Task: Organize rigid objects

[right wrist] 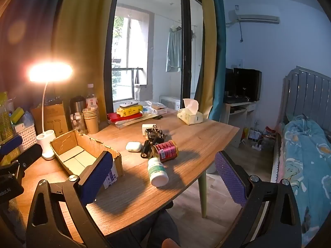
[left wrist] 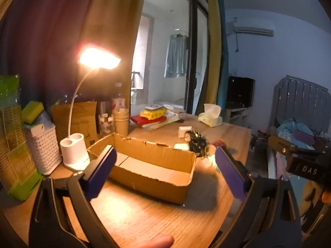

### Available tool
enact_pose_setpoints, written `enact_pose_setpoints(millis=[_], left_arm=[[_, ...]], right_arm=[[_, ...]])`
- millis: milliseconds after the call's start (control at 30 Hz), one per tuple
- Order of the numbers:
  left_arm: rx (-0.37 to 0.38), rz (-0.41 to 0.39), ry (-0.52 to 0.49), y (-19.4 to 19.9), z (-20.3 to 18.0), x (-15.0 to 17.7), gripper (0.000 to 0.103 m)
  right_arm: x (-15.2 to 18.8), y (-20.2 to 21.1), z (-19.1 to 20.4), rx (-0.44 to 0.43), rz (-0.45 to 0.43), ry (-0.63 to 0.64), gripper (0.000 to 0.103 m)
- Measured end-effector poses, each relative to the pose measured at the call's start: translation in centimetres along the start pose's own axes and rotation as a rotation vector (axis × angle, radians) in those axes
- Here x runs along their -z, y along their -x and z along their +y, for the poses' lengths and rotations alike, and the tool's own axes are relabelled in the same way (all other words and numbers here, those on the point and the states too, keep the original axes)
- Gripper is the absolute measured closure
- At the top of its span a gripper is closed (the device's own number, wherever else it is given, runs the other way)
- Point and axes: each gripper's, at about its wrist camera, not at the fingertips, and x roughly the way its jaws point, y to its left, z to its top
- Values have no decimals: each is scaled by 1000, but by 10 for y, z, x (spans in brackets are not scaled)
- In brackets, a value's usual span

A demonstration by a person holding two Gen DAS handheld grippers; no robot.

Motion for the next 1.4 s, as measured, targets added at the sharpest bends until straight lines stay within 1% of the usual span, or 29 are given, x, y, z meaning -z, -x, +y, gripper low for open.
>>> enact_pose_setpoints(millis=[67, 100, 167, 233, 300, 333, 567, 633, 733, 833, 1033, 1400], left_arm=[[-7, -20, 46, 3, 16, -5, 6], [-8, -33, 47, 6, 19, -6, 6], [-10, -60, 22, 15, 18, -9, 6], [-23, -71, -11, 18, 13, -12, 6], [-16, -54, -44, 15, 5, -10, 6], [-22, -35, -72, 8, -6, -6, 6], [-9, -14, -90, 7, -10, -6, 6], [-18, -9, -102, 5, -11, -4, 6], [-7, 3, -89, 3, -7, -3, 7], [-12, -2, -86, 2, -5, -3, 7], [4, -14, -78, 4, -4, -5, 7], [-21, -1, -75, 0, -4, -6, 7]], right_arm=[[0, 0, 1, 4, 15, 10, 3], [0, 0, 1, 4, 15, 11, 3], [0, 0, 1, 4, 13, 11, 3], [0, 0, 1, 4, 14, 11, 3], [0, 0, 1, 4, 16, 10, 3], [-1, -1, 1, 5, 17, 13, 3], [1, 0, 2, 1, 20, 10, 3], [1, 0, 1, -1, 21, 9, 3], [0, -2, 2, -6, 19, 10, 3], [0, -1, 3, -6, 20, 10, 3], [-1, -1, 3, -5, 19, 11, 3], [-2, 0, 2, -7, 22, 5, 3]])
